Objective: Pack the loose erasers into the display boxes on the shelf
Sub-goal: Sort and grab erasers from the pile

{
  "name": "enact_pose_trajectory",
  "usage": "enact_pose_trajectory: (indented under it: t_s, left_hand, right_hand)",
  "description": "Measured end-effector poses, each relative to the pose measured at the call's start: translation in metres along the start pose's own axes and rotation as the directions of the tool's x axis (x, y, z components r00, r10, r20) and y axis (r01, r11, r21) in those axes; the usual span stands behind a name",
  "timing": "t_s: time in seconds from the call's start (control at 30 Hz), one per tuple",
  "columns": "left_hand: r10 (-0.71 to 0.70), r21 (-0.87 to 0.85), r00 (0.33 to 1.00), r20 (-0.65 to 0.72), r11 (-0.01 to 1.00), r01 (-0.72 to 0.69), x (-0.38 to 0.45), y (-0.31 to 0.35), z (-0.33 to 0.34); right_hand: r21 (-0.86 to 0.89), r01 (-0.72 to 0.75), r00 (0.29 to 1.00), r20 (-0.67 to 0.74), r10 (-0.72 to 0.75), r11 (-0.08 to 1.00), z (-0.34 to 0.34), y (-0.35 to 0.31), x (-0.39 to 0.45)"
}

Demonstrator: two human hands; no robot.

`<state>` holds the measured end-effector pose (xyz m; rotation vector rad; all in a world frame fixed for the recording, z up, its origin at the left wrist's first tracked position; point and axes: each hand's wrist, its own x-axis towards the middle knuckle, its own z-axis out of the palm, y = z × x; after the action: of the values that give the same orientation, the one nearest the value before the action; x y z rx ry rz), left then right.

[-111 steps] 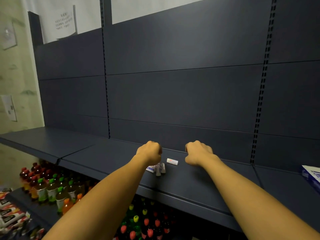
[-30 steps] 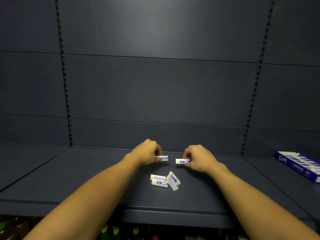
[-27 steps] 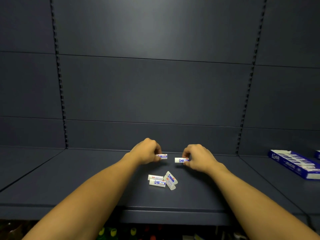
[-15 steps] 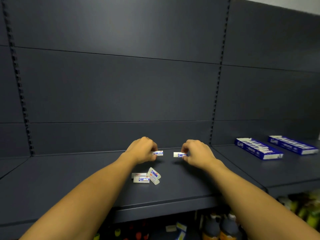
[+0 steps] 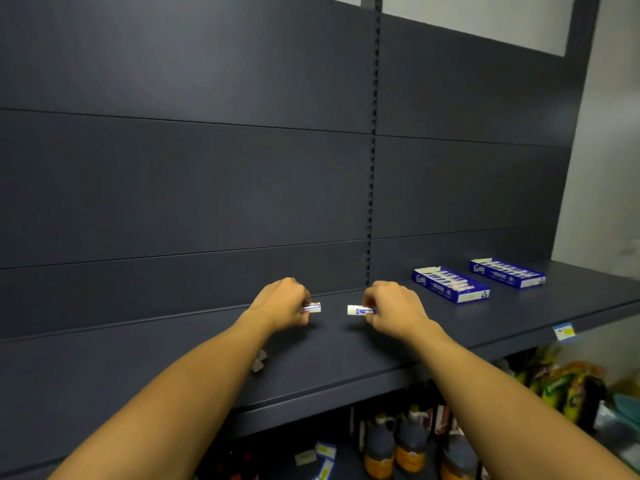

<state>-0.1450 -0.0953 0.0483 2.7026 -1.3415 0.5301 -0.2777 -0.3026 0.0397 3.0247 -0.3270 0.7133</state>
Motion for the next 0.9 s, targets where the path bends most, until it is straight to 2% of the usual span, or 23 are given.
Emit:
enact_pose_trajectory:
  t_s: [0.57, 0.9]
  left_hand:
    - [0.014, 0.063, 0.990, -0.141, 0.998, -0.005, 0.071, 0.166, 0.002]
    - [0.020, 0.097, 0.991, -0.134, 0.995, -0.007, 0.122, 0.213, 0.005]
  right_hand:
    - [-0.067, -0.061, 0.997, 0.039, 0.063, 0.996, -0.044, 0.166, -0.056]
    - [-0.075, -0.086, 0.996, 0.017, 0.087, 0.993, -0.050, 0.232, -0.053]
